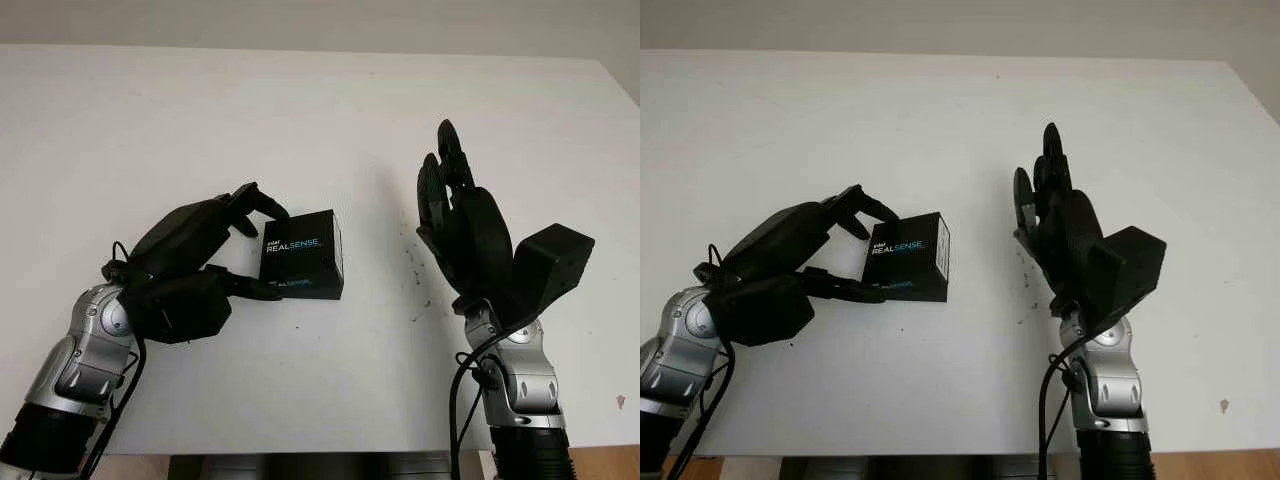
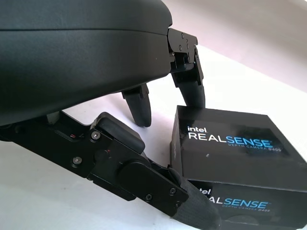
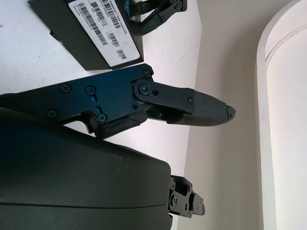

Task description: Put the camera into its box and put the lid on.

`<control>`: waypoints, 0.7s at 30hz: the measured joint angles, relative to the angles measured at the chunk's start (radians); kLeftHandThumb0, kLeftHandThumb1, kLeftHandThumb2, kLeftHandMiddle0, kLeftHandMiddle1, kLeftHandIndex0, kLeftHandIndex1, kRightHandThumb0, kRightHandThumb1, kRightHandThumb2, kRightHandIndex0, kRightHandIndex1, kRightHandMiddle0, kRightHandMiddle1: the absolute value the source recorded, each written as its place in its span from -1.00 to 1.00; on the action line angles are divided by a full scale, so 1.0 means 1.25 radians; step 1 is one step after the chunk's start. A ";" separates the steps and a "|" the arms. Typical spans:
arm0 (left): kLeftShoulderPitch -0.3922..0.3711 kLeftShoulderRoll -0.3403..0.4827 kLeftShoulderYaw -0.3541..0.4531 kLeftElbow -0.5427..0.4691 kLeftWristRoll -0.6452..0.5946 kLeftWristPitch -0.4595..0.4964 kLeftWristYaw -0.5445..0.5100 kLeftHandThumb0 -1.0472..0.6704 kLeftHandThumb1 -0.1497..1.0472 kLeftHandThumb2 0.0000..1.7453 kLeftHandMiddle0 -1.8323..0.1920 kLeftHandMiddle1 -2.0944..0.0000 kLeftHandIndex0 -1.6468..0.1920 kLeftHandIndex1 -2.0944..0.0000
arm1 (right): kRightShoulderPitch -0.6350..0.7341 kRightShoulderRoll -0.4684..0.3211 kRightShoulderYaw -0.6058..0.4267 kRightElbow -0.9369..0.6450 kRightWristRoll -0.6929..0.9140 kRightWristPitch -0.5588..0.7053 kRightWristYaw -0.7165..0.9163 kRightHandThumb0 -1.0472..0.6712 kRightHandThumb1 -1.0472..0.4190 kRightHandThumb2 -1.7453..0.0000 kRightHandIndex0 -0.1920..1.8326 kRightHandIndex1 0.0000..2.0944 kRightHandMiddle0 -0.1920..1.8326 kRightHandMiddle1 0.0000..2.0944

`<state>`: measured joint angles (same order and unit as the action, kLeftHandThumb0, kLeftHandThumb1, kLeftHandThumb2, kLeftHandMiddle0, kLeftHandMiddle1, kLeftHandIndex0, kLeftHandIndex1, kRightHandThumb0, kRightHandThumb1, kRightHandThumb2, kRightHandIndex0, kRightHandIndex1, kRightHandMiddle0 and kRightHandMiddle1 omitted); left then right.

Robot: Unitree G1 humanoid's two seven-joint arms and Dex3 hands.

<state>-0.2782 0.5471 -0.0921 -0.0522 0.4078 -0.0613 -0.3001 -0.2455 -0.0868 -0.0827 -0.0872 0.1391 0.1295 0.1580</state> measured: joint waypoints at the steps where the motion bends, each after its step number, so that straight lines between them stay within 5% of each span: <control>1: 0.002 -0.001 0.000 -0.003 -0.001 0.006 0.000 -0.56 1.00 -0.73 0.73 -0.33 0.77 -0.23 | 0.000 0.000 0.000 0.000 -0.001 0.000 0.000 -0.59 -1.00 0.38 -0.97 -0.95 -0.95 -0.94; 9: 0.009 -0.008 0.002 -0.014 -0.020 0.027 0.001 -0.38 1.00 -0.60 0.80 -0.54 0.82 -0.41 | 0.004 0.000 0.001 0.000 0.000 0.000 0.002 -0.60 -1.00 0.38 -0.98 -0.95 -0.95 -0.95; 21: 0.011 -0.010 0.002 -0.030 -0.022 0.048 0.001 -0.39 1.00 -0.63 0.79 -0.45 0.86 -0.37 | 0.007 0.000 0.003 -0.004 0.002 0.005 0.002 -0.57 -1.00 0.39 -0.98 -0.95 -0.94 -0.95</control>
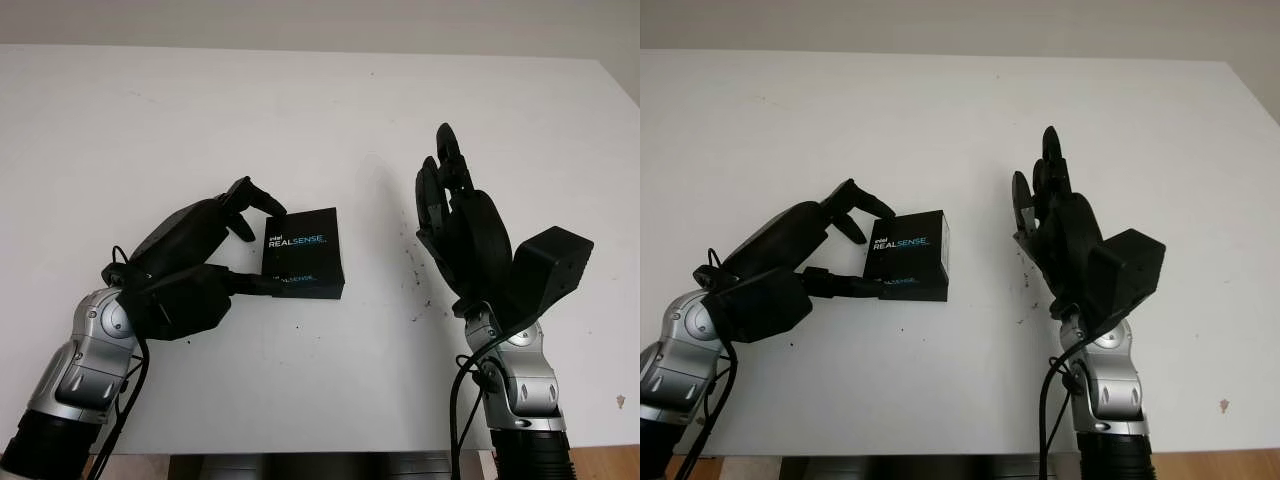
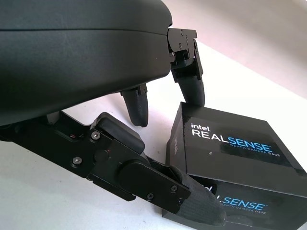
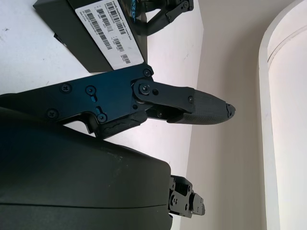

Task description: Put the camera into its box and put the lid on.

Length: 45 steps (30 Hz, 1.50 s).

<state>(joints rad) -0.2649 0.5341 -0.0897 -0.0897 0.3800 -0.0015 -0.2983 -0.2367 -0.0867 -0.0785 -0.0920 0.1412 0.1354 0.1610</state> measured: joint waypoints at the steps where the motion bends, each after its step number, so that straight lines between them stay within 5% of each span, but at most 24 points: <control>1: 0.000 0.000 0.000 0.000 0.000 0.000 0.001 -0.39 1.00 -0.63 0.79 -0.45 0.86 -0.37 | 0.000 0.000 0.001 0.000 0.000 0.001 0.000 -0.56 -1.00 0.39 -0.98 -0.95 -0.94 -0.95; 45: -0.048 0.007 0.003 0.008 0.034 -0.047 0.019 -0.43 1.00 -0.68 0.74 -0.45 0.78 -0.28 | 0.006 -0.007 0.031 -0.023 -0.010 0.034 0.009 -0.55 -1.00 0.45 -0.99 -0.96 -0.96 -0.95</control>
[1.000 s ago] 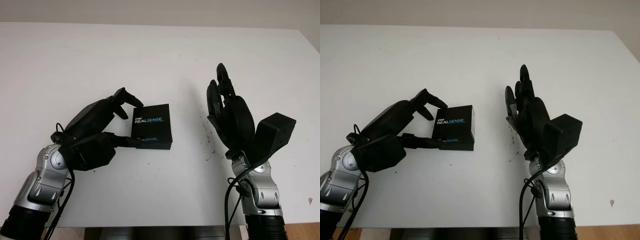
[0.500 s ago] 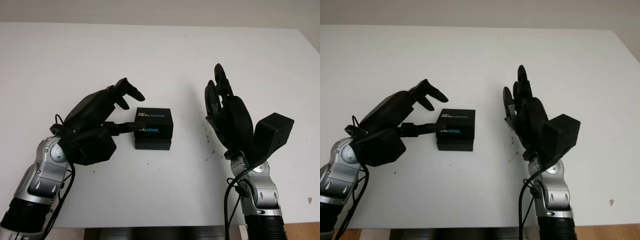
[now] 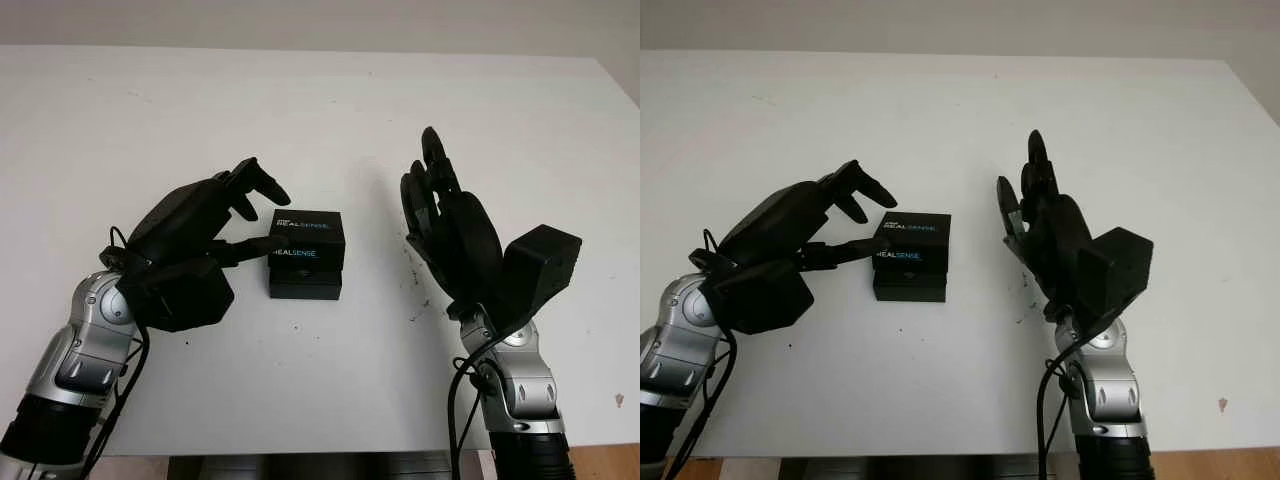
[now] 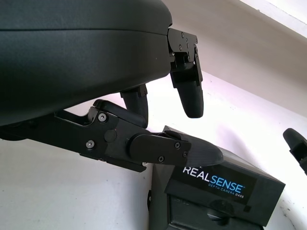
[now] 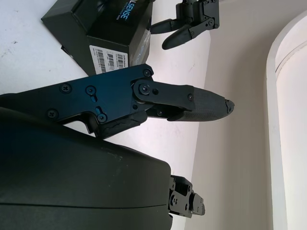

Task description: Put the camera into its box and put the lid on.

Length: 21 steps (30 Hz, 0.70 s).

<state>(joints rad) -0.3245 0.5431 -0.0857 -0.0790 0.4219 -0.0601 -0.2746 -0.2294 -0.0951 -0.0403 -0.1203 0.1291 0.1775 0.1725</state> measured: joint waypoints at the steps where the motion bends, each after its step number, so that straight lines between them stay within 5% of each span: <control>1: 0.000 0.000 0.000 0.000 0.000 0.000 0.000 -0.43 1.00 -0.67 0.74 -0.46 0.78 -0.28 | 0.000 0.000 0.000 0.001 0.000 0.000 0.000 -0.55 -1.00 0.45 -0.99 -0.96 -0.96 -0.94; 4: 0.000 0.000 0.000 0.000 0.002 -0.001 0.000 -0.45 1.00 -0.66 0.77 -0.42 0.83 -0.25 | -0.001 0.000 0.000 0.003 -0.003 0.000 0.000 -0.56 -1.00 0.47 -0.99 -0.95 -0.95 -0.94; 6: 0.000 0.002 0.000 0.000 0.007 -0.005 0.000 -0.48 1.00 -0.64 0.84 -0.22 0.94 -0.10 | -0.002 -0.001 0.001 0.003 -0.007 0.000 0.000 -0.56 -1.00 0.47 -0.99 -0.95 -0.95 -0.94; 9: -0.002 0.025 0.001 0.001 -0.001 -0.008 -0.038 -0.57 1.00 -0.63 0.82 0.69 0.91 0.61 | -0.005 -0.002 0.000 0.004 -0.008 0.000 0.000 -0.56 -1.00 0.49 -0.99 -0.95 -0.95 -0.94; 11: -0.012 0.043 0.005 0.004 -0.018 0.005 -0.073 -0.67 1.00 -0.64 0.85 0.90 0.91 0.82 | -0.007 -0.002 0.000 0.005 -0.008 0.000 0.001 -0.55 -1.00 0.48 -0.99 -0.95 -0.95 -0.94; 21: -0.171 0.138 0.061 0.024 -0.107 0.170 -0.263 -1.00 1.00 -0.73 1.00 1.00 1.00 1.00 | -0.010 -0.002 0.000 0.006 -0.007 0.010 0.004 -0.55 -1.00 0.49 -0.99 -0.95 -0.95 -0.95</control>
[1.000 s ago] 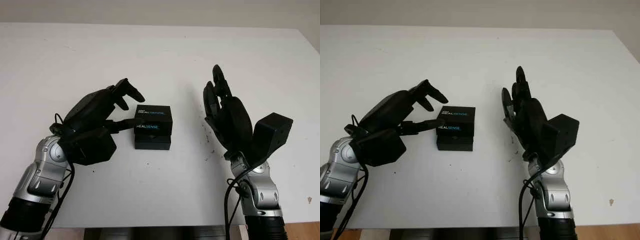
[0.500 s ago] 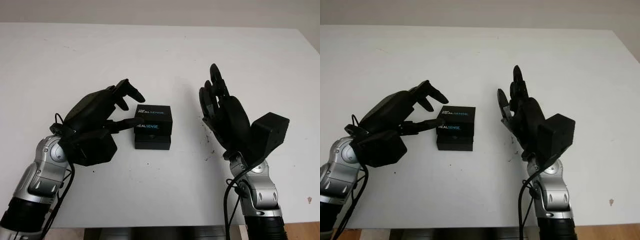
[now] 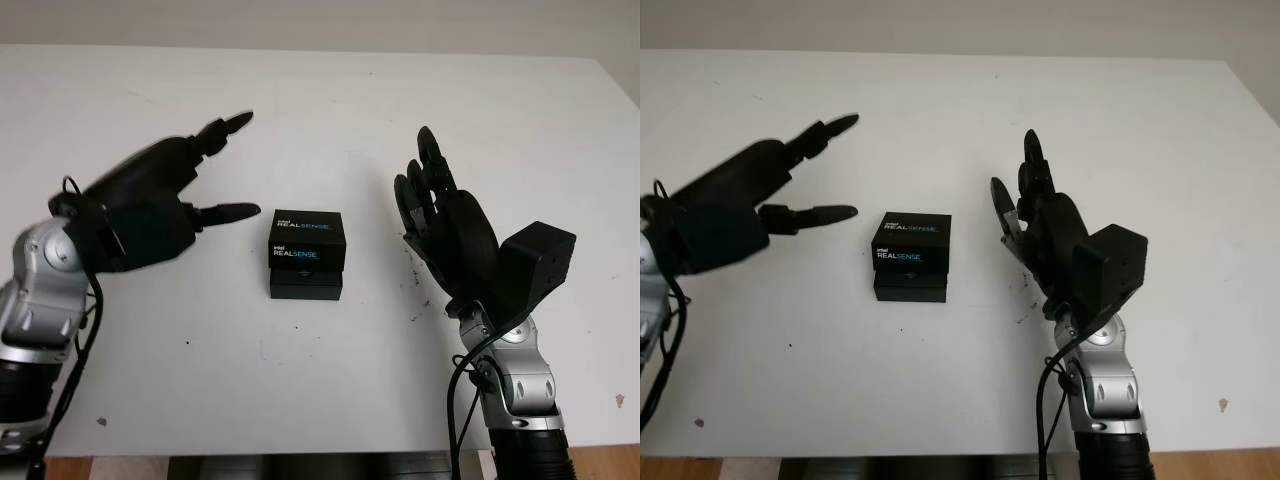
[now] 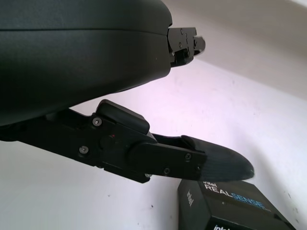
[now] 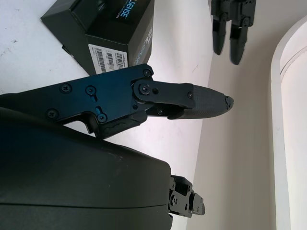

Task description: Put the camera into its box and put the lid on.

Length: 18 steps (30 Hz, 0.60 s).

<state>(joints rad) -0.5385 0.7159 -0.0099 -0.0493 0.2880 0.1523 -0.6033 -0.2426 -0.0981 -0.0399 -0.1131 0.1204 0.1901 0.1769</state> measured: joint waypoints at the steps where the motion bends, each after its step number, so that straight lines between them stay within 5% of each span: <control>1: -0.018 0.015 -0.005 0.015 -0.010 0.011 -0.036 -1.00 1.00 -0.73 1.00 1.00 1.00 1.00 | 0.000 0.000 0.000 0.000 0.000 0.000 -0.001 -0.55 -1.00 0.49 -0.99 -0.95 -0.95 -0.95; 11: -0.122 0.055 -0.061 0.131 -0.091 0.092 -0.257 -1.00 0.97 -0.91 1.00 1.00 1.00 1.00 | -0.001 0.000 -0.001 0.000 0.002 0.002 -0.007 -0.53 -1.00 0.49 -0.99 -0.95 -0.95 -0.95; 18: -0.152 0.057 -0.134 0.163 -0.051 0.070 -0.291 -1.00 1.00 -0.84 1.00 1.00 1.00 1.00 | -0.001 0.001 -0.003 0.000 0.005 0.008 -0.019 -0.53 -1.00 0.50 -0.98 -0.95 -0.94 -0.94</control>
<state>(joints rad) -0.7289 0.7876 -0.1776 0.1550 0.2242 0.2402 -0.9667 -0.2438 -0.0967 -0.0433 -0.1134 0.1264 0.1998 0.1535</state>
